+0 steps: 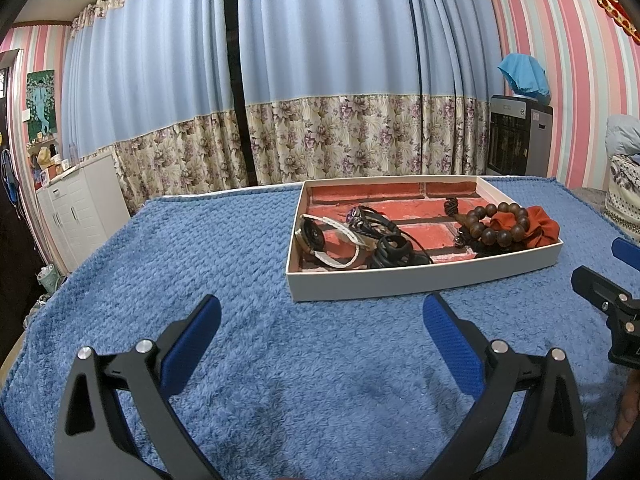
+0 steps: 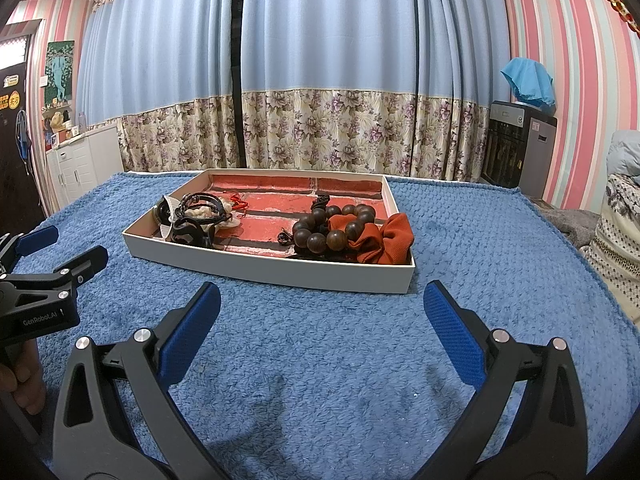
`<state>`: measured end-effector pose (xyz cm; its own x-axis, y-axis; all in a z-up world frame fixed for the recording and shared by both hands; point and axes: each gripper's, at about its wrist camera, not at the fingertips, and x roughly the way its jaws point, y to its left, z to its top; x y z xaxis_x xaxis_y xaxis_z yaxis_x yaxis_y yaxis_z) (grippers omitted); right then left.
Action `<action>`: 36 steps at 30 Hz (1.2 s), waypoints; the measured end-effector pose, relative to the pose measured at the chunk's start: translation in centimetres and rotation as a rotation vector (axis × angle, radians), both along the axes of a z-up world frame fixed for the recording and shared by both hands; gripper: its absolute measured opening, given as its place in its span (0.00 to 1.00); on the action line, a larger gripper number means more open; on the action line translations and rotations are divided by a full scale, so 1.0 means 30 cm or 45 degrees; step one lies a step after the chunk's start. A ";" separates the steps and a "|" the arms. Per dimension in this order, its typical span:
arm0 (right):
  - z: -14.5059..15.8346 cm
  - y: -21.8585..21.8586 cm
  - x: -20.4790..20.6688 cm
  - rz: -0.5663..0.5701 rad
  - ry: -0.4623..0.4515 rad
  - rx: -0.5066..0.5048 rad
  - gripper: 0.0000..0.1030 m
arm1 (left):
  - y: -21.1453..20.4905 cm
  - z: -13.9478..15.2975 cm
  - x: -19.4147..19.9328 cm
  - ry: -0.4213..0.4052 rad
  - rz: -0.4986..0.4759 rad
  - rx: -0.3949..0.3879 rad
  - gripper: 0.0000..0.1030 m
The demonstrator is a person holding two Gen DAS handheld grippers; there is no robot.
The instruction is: Organize jewelry
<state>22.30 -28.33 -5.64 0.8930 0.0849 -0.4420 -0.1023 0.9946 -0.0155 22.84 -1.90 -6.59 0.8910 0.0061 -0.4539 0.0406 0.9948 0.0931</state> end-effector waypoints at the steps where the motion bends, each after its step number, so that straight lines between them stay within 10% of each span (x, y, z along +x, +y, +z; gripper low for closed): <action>1: 0.000 0.000 0.000 0.000 -0.001 -0.001 0.96 | -0.001 0.000 -0.001 0.000 0.000 0.001 0.96; 36: 0.001 -0.002 -0.001 0.000 0.001 -0.001 0.96 | 0.013 -0.009 -0.003 0.017 0.021 -0.013 0.96</action>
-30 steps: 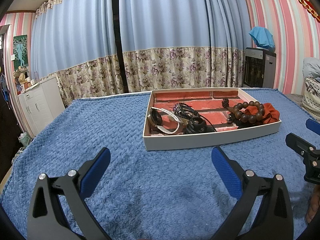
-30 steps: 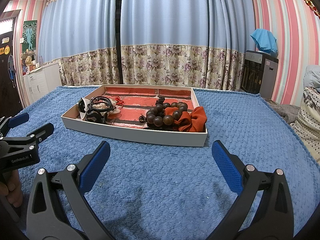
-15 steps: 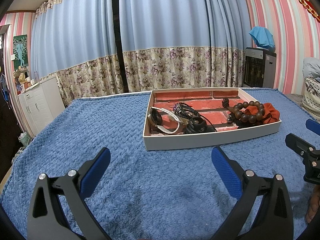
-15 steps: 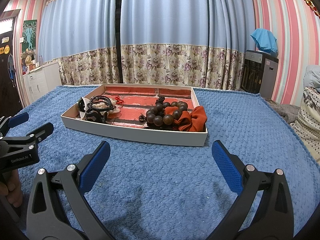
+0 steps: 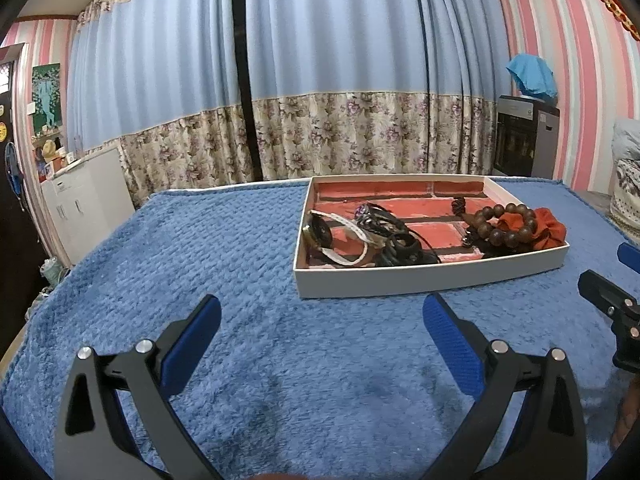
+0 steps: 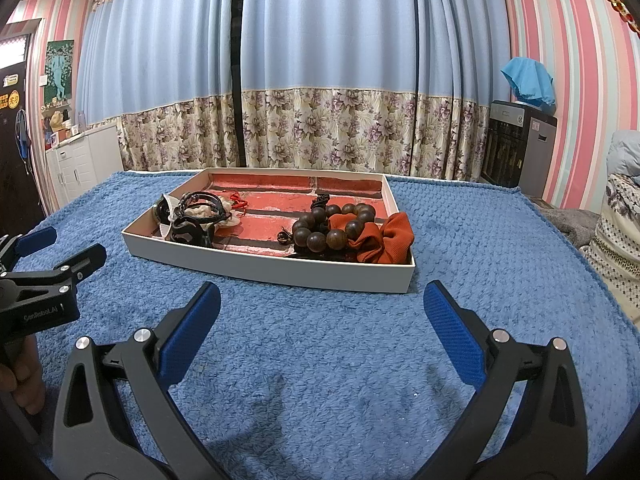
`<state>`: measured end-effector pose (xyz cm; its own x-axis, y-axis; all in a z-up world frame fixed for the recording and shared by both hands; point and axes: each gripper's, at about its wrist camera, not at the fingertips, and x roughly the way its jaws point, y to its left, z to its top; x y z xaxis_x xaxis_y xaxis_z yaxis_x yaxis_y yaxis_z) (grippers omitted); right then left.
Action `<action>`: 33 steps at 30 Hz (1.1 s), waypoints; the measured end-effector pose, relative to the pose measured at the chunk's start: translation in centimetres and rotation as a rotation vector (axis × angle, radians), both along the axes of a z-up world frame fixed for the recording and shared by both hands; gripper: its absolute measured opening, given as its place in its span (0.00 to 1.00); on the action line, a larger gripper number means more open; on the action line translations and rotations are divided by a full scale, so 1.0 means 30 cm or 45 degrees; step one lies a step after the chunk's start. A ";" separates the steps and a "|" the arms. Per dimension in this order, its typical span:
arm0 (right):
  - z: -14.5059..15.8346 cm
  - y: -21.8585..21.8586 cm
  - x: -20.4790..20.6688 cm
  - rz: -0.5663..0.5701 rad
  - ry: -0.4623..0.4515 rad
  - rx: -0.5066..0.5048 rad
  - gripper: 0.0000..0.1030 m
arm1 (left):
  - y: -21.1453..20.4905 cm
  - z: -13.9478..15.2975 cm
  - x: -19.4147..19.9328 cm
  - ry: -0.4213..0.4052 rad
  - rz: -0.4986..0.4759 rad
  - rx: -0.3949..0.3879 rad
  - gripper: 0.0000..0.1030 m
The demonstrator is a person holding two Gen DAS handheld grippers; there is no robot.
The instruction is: Organize jewelry
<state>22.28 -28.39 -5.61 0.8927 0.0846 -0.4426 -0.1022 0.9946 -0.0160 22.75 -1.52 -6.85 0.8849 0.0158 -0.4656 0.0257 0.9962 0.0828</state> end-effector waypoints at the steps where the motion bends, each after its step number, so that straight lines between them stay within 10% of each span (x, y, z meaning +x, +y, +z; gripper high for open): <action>1: -0.002 0.002 0.001 0.001 -0.001 -0.001 0.96 | -0.001 -0.001 0.000 -0.002 -0.001 0.000 0.96; 33: 0.002 -0.001 0.001 0.000 0.001 0.002 0.96 | -0.005 0.006 0.011 0.020 -0.008 -0.007 0.96</action>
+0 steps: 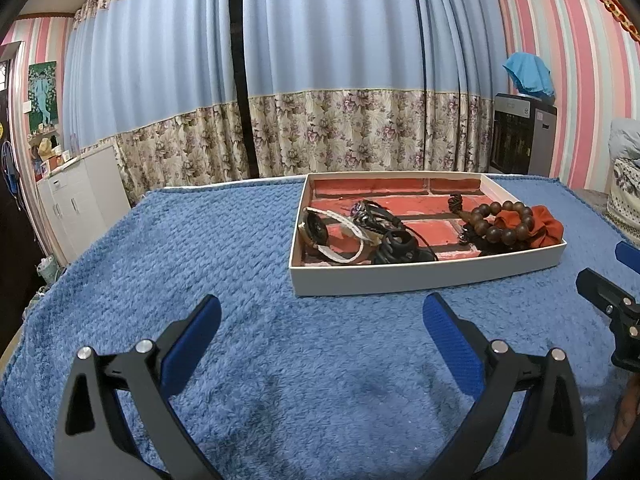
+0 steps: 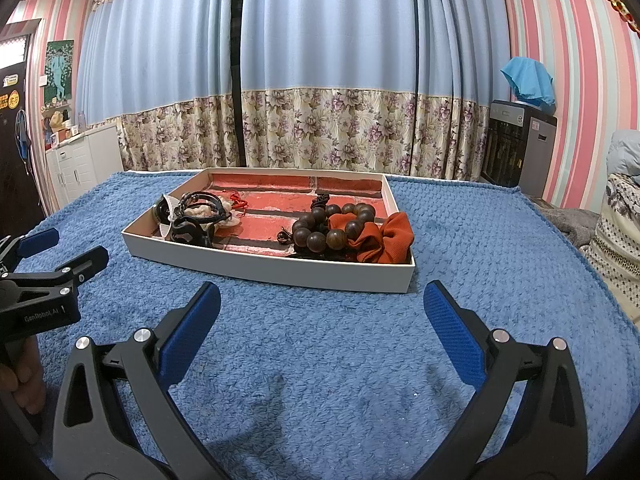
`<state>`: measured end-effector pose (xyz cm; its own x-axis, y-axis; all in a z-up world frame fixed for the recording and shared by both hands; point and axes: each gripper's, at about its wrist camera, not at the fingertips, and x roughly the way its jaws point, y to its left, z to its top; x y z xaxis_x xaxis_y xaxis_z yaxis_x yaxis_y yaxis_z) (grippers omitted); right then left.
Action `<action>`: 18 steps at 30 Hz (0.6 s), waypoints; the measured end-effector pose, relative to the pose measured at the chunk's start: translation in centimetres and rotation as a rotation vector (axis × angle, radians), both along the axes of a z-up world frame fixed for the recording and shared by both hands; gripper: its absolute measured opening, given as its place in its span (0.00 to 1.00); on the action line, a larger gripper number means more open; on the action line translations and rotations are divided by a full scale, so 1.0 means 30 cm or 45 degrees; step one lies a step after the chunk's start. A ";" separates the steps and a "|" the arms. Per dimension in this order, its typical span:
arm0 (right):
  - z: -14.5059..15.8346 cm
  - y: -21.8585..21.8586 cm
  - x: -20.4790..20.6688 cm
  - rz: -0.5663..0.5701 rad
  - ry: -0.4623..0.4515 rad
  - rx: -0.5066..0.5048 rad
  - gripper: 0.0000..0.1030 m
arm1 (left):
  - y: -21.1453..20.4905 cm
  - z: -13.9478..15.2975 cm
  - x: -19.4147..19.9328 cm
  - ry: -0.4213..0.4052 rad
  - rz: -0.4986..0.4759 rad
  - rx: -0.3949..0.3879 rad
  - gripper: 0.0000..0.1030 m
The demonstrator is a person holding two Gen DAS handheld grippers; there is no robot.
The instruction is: Organize jewelry
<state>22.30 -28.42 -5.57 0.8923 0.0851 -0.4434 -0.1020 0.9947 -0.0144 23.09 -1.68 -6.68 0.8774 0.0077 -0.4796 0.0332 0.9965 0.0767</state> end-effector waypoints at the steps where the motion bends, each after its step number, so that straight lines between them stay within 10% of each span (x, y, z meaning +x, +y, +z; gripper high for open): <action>1: 0.000 0.000 0.000 0.000 0.000 0.000 0.96 | 0.000 0.000 0.000 0.000 0.001 0.000 0.96; 18: 0.001 0.000 0.002 0.000 0.004 0.003 0.96 | -0.006 -0.002 0.001 0.002 -0.029 -0.001 0.96</action>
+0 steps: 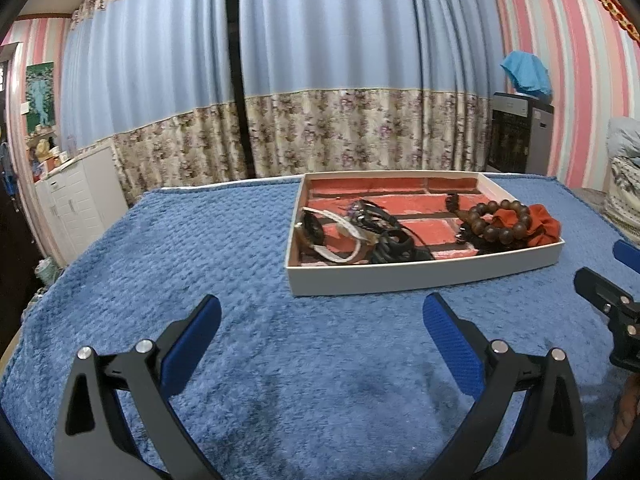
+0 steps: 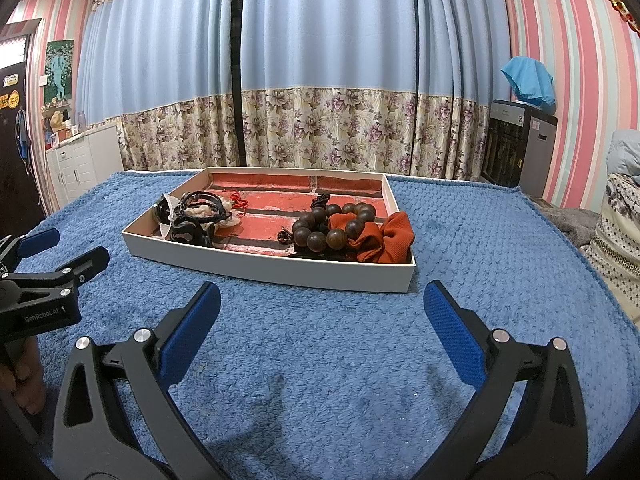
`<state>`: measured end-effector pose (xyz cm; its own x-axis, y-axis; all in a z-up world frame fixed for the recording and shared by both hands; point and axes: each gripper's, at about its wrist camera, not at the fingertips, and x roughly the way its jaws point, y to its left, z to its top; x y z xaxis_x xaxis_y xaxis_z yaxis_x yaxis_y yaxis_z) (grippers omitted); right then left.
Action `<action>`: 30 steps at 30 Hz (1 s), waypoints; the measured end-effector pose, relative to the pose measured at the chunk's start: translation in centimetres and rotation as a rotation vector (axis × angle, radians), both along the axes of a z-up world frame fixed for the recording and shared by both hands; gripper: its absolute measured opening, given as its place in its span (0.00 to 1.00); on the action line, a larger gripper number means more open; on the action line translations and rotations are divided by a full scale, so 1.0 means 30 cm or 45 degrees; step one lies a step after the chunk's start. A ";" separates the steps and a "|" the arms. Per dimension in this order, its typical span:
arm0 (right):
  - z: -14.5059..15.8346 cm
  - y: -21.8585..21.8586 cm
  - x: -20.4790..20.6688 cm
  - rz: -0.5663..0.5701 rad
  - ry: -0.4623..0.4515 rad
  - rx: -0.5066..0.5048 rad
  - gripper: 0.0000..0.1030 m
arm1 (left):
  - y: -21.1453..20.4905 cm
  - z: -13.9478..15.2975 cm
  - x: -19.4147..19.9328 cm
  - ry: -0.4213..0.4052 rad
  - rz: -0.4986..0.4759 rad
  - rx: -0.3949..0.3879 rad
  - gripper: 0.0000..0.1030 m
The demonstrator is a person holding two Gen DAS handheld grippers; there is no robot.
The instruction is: Organize jewelry
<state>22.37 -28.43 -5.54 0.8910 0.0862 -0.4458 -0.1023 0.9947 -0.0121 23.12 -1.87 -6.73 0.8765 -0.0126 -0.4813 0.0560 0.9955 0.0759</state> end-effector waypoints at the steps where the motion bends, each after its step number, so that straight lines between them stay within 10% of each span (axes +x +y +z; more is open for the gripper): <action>1: 0.001 -0.001 -0.001 0.001 0.000 0.000 0.96 | -0.005 -0.002 0.003 0.004 0.005 0.016 0.96; 30: -0.016 0.000 -0.018 -0.002 0.004 0.007 0.96 | -0.033 -0.009 0.005 0.023 -0.009 0.030 0.96</action>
